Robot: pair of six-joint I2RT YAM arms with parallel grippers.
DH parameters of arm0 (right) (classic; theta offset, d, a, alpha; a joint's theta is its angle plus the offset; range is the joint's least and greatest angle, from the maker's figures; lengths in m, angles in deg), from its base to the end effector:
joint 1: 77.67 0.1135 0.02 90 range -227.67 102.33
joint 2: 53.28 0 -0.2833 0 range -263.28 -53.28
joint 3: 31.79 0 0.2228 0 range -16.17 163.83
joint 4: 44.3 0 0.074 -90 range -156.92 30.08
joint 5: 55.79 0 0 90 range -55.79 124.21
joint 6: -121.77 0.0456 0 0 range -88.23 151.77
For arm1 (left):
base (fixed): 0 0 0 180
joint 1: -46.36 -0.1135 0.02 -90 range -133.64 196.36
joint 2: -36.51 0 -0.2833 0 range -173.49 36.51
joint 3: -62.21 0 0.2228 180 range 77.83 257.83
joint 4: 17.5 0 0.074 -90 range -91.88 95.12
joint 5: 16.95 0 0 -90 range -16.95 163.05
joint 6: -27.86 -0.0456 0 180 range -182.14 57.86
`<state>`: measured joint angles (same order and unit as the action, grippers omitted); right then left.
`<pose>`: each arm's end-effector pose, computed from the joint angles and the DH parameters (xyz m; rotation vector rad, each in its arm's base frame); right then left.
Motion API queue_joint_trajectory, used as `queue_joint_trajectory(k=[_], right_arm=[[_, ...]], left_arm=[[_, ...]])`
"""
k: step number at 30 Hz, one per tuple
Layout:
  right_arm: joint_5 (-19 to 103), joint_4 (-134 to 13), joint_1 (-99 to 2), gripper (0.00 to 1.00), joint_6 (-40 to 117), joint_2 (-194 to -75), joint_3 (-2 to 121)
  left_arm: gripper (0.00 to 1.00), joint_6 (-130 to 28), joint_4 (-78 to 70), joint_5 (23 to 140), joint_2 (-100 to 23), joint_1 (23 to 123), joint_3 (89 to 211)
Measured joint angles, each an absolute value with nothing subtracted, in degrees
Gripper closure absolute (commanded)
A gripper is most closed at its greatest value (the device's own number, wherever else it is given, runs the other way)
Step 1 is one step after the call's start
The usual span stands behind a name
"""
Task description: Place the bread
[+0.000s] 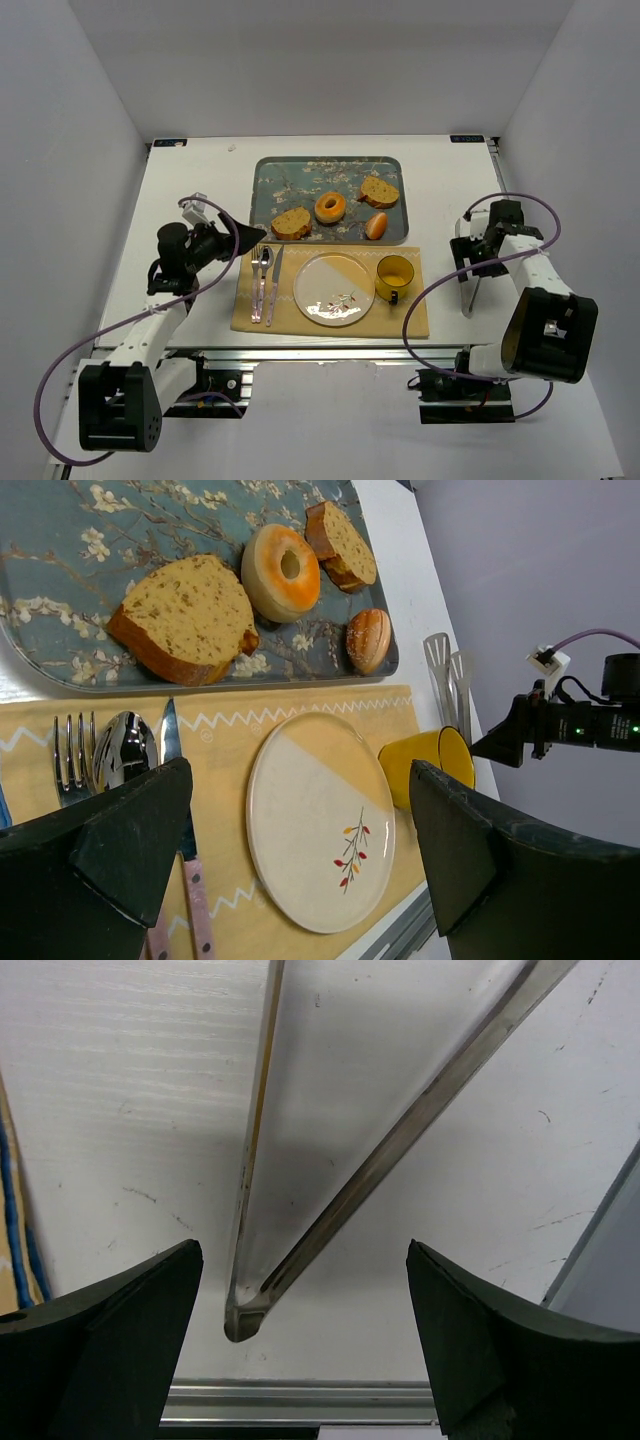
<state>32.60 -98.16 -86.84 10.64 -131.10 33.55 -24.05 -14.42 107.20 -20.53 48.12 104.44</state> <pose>0.2227 -0.0372 0.2327 -0.2779 2.7301 -0.1874 0.1867 -0.0313 0.2599 -0.1899 1.9505 -1.0268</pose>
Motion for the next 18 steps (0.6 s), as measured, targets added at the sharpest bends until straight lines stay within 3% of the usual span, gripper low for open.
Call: queue_joint_trajectory(k=[18], right_arm=[[31.8,-87.7,-88.2,0.21,16.9,-138.8,29.3]], left_arm=[[0.02,-21.6,-18.4,108.4,-23.0,48.1,105.1]])
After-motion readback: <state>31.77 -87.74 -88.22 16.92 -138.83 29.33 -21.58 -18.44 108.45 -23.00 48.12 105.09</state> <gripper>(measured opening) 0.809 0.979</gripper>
